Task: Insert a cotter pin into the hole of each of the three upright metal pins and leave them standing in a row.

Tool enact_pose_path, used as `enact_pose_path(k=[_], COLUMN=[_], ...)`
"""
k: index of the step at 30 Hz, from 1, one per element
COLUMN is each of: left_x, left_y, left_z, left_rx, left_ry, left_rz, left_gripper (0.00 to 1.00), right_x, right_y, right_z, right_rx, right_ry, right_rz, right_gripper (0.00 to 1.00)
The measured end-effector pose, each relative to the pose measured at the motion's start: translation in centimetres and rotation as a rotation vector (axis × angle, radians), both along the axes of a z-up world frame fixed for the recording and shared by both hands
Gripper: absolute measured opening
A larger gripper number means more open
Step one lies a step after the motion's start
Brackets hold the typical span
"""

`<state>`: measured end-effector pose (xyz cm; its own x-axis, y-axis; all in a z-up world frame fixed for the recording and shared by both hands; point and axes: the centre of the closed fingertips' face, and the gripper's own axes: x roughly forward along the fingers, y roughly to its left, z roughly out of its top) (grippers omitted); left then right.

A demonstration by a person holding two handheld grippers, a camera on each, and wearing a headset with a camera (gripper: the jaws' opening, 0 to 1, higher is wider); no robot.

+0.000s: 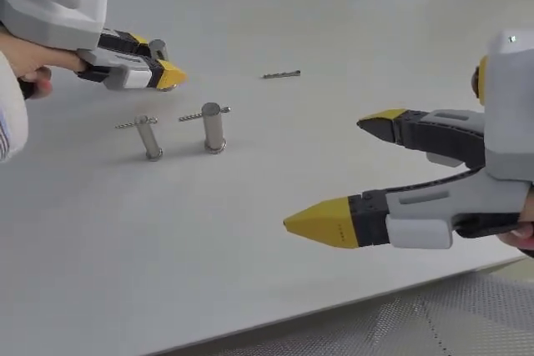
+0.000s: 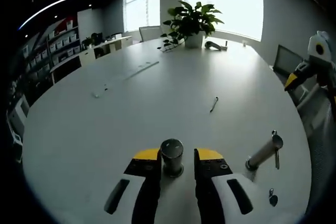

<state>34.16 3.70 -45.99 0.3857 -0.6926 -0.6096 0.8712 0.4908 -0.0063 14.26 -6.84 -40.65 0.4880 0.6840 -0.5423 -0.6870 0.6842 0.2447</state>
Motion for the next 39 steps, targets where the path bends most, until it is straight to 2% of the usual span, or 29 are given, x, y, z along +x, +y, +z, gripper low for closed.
enact_pose_path(k=[4, 5, 11, 14, 16, 17, 22, 26, 27, 28, 31, 33, 34, 36, 37, 39], left_x=[0.4, 0.6, 0.6, 0.5, 0.6, 0.7, 0.9, 0.9, 1.0, 1.1, 1.2, 1.3, 1.4, 1.4, 1.5, 1.1], left_y=[0.1, 0.3, 0.4, 0.4, 0.4, 0.4, 0.5, 0.6, 0.7, 0.8, 1.0, 1.4, 1.5, 1.6, 1.6, 1.7], left_z=[-0.1, -0.3, -1.0, -0.9, -0.9, -0.9, -0.9, -0.9, -0.9, -1.0, -1.0, -0.9, -0.6, -0.1, 0.5, 1.6], left_rx=[0.011, 0.009, 0.016, 0.01, 0.009, 0.009, 0.006, 0.013, 0.015, 0.005, 0.008, 0.031, 0.039, 0.032, 0.014, 0.008], left_ry=[-0.018, -0.02, 0.004, 0.01, -0.002, -0.018, -0.034, -0.028, -0.019, 0.007, -0.004, -0.005, -0.023, -0.025, -0.018, -0.027], left_rz=[0.012, 0.016, 0.014, 0.018, 0.012, 0.003, 0.005, 0.014, 0.028, 0.051, 0.049, 0.062, 0.059, 0.059, 0.061, 0.061], left_gripper=[0.11, 0.11, 0.11, 0.11, 0.1, 0.1, 0.1, 0.1, 0.1, 0.1, 0.09, 0.09, 0.09, 0.09, 0.09, 0.09], right_x=[0.0, 0.1, 0.1, 0.1, 0.1, 0.2, 0.2, 0.3, 0.3, 0.3, 0.3, 0.3, 0.3, 0.4, 0.4, 0.3], right_y=[0.0, -0.1, -0.1, -0.1, 0.0, 0.0, 0.1, 0.1, 0.1, 0.1, 0.1, 0.0, 0.0, -0.1, -0.1, 0.0], right_z=[-0.2, -0.2, -0.4, -0.6, -0.5, -0.5, -0.6, -0.5, -0.5, -0.4, -0.4, -0.3, -0.3, -0.2, -0.1, 0.1], right_rx=[-0.005, -0.005, -0.004, -0.009, -0.006, -0.006, -0.007, -0.006, -0.005, -0.007, -0.014, -0.017, -0.017, -0.018, -0.018, -0.013], right_ry=[0.007, 0.008, 0.015, 0.016, 0.017, 0.017, 0.019, 0.016, 0.015, 0.014, 0.011, 0.008, 0.006, 0.003, 0.0, -0.004], right_rz=[0.002, 0.001, -0.002, 0.002, 0.003, 0.003, 0.006, 0.006, 0.005, 0.005, 0.007, 0.005, 0.003, -0.001, -0.003, -0.005], right_gripper=[0.93, 0.92, 0.91, 0.91, 0.91, 0.9, 0.9, 0.9, 0.9, 0.9, 0.89, 0.89, 0.89, 0.89, 0.89, 0.89])
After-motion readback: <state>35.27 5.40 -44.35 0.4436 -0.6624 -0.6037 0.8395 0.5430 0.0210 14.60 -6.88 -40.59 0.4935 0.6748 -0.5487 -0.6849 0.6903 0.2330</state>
